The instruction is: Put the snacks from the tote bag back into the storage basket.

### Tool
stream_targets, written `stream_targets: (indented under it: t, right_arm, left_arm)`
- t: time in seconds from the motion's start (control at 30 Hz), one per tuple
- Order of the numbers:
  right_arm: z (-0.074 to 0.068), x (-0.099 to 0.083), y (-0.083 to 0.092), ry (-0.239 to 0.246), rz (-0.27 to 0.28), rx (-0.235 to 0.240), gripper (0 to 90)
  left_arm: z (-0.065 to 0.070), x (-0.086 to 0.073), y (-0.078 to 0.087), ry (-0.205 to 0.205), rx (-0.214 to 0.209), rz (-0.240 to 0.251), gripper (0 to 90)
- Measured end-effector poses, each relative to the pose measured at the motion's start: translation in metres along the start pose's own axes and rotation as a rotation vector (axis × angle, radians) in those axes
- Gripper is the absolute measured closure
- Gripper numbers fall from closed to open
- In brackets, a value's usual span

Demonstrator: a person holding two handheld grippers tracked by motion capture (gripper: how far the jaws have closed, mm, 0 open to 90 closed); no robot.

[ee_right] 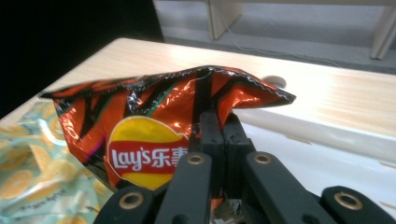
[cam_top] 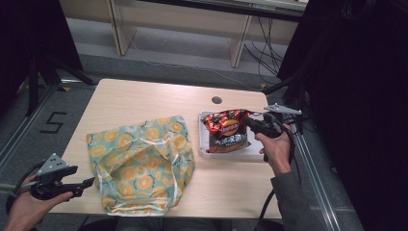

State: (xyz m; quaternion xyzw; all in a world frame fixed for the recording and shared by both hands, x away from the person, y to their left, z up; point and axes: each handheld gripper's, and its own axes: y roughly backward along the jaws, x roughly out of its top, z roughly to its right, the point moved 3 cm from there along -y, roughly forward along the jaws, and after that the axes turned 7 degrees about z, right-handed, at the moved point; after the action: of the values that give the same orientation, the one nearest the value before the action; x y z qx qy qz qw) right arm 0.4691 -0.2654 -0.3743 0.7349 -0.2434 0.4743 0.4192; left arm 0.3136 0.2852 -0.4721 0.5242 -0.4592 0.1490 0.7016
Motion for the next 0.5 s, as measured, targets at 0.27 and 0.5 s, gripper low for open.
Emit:
stream_targets:
  t: [0.27,0.5]
  right_arm:
    - [0.02,-0.014,0.002,-0.059,-0.007,-0.041,90.0]
    - [0.026,-0.016,-0.002,-0.064,0.001,-0.071,89.3]
  left_arm:
    - [0.0,0.0,-0.002,0.012,-0.003,0.008,27.1]
    - [-0.001,-0.001,-0.003,0.007,-0.011,-0.006,26.9]
